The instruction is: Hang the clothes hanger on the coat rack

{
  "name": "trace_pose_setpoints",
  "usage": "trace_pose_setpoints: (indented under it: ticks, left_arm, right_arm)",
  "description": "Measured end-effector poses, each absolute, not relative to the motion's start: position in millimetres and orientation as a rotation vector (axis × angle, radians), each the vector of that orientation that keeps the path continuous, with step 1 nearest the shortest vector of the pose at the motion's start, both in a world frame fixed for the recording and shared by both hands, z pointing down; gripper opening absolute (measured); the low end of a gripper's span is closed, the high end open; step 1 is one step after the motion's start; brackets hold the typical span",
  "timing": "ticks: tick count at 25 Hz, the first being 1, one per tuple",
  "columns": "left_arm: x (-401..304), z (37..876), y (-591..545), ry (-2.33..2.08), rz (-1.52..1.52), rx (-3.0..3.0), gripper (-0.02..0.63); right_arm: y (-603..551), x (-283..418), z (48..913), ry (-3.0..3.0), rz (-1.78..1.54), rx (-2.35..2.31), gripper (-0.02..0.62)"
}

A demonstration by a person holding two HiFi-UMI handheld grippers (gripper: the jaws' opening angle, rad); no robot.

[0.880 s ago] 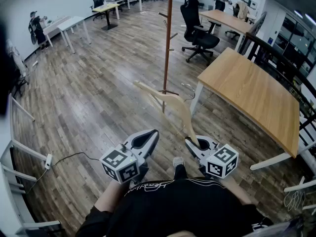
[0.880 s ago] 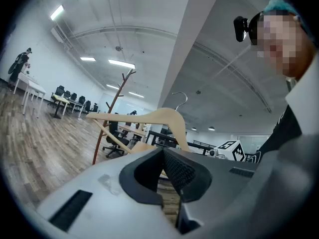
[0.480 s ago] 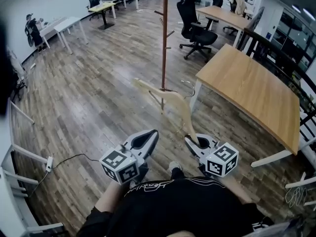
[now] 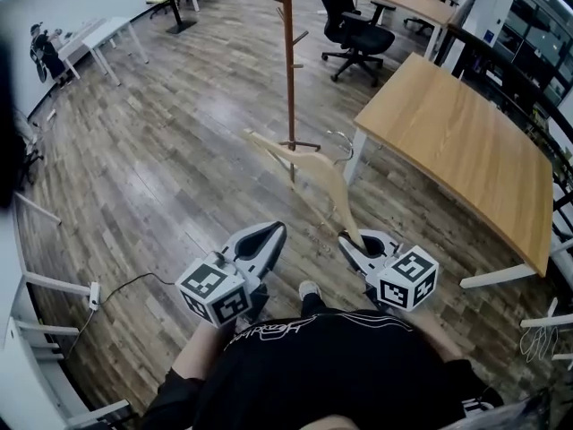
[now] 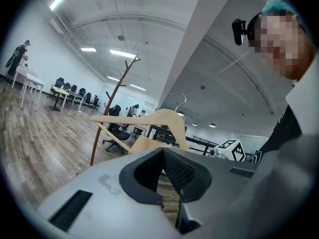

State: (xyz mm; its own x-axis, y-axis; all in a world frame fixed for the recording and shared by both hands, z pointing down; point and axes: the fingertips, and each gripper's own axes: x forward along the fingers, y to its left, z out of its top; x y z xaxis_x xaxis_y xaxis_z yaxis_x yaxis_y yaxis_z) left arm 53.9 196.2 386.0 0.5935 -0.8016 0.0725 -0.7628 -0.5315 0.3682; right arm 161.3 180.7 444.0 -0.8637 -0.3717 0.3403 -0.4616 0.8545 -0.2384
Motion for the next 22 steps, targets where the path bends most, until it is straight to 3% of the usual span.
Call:
trace_pose_setpoints:
  ticks: [12,22]
  left_arm:
    - [53,377,62,-1.292,-0.08,2.455,0.008]
    - [36,358,30,-1.344,-0.124,2.475,0.008]
  right_arm:
    - [54,149,446,-2.762,0.451,0.561,0.041]
    - [9,135,430,-2.795,0.377,0.532,0.041]
